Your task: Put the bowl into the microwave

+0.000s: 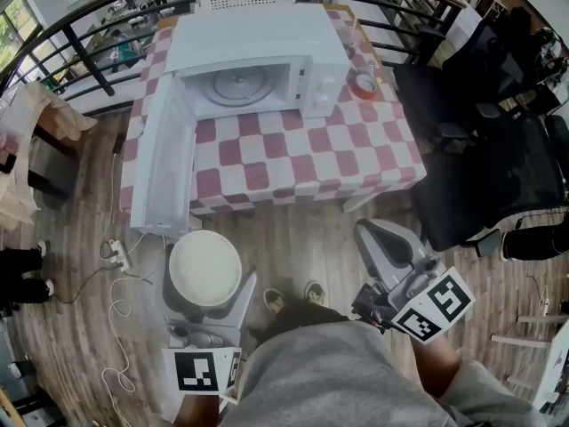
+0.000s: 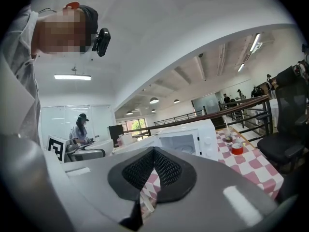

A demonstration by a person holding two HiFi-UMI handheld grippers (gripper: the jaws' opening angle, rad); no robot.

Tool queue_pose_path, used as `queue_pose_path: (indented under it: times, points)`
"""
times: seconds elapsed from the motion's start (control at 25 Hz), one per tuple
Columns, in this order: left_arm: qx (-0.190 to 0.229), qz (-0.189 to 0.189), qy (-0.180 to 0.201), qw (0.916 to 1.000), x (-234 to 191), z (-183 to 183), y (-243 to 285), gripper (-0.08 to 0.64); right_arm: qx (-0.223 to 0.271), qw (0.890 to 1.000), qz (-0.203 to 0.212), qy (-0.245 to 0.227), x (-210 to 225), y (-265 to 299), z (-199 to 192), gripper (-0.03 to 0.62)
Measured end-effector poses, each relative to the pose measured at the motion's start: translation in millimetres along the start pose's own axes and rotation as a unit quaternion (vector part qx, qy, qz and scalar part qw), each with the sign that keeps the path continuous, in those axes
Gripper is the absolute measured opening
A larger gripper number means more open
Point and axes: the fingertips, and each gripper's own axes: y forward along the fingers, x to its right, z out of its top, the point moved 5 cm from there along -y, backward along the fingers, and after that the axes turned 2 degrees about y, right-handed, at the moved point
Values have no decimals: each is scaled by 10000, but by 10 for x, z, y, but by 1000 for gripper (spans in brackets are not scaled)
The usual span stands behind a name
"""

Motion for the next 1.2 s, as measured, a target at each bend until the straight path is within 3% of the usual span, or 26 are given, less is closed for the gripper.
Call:
queue_pose_path:
  times: [0.64,1.2]
  points:
    - [117,-56,-173,9998,-224,-31,-72,508,17,9998,-66,-201,-254,136,0,0]
    - [105,-120,-162,9997,-115,-5,-4,506,-15,9999,-80,-137,-174,57,-61,0]
